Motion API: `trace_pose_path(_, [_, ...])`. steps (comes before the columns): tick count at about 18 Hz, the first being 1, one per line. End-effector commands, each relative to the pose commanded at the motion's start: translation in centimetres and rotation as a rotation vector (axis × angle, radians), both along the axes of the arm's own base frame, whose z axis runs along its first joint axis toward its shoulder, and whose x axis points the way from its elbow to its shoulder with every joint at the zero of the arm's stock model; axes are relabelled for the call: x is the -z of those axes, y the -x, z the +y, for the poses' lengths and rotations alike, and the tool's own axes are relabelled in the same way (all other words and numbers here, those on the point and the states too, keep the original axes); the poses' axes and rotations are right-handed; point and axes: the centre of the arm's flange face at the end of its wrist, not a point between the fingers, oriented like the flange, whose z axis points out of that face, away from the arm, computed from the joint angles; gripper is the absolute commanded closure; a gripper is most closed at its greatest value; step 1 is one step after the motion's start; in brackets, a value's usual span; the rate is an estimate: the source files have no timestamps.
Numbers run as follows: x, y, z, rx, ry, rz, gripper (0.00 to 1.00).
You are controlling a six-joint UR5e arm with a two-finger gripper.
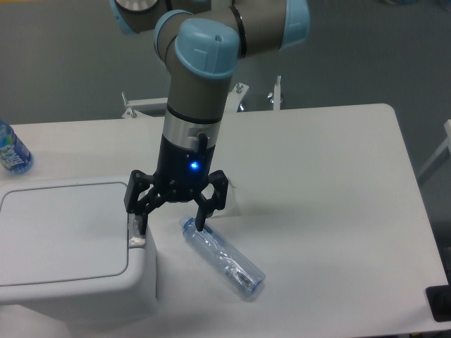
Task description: Open the trash can
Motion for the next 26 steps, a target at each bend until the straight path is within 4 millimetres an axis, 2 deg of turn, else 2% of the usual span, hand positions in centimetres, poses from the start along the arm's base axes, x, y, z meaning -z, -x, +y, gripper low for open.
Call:
trace_pose_path(4, [-0.1,0.0,0.0,0.000,-0.001,0.001,0.00])
trace_pose_path(6, [-0.8,0.1,0.1,-0.001,-0.009,0.012,0.00])
trace_pose_path(9, [-5.2,0.8,0.0,-0.001,-0.069,0.084,0.00])
trace_pose_path(10, [-6.8,1.3,-0.6,-0.004,-0.078,0.129,0.00])
trace_pose_path(12, [-8.9,4.3,-3.5,-0.025,-0.047,0.240,0.00])
trace_pose_path(15, [-10.4,5.7,-6.1,-0.055,0.071,0.411,0.00])
trace_pose_path(17, [-10.2,7.1,-7.8,-0.043,0.194,0.509,0.00])
trace_pose_path(21, [-8.5,7.6,-10.7,0.196,0.550,0.656,0.00])
trace_pose_path(22, [-7.8,7.4,-11.0,0.253,0.583,0.643,0.00])
trace_pose_path(24, [-7.6,7.1,-12.4,0.319,0.628,0.617,0.00])
trace_pose_path(26, [-7.3,7.0,-12.8,0.369,0.649,0.607,0.00])
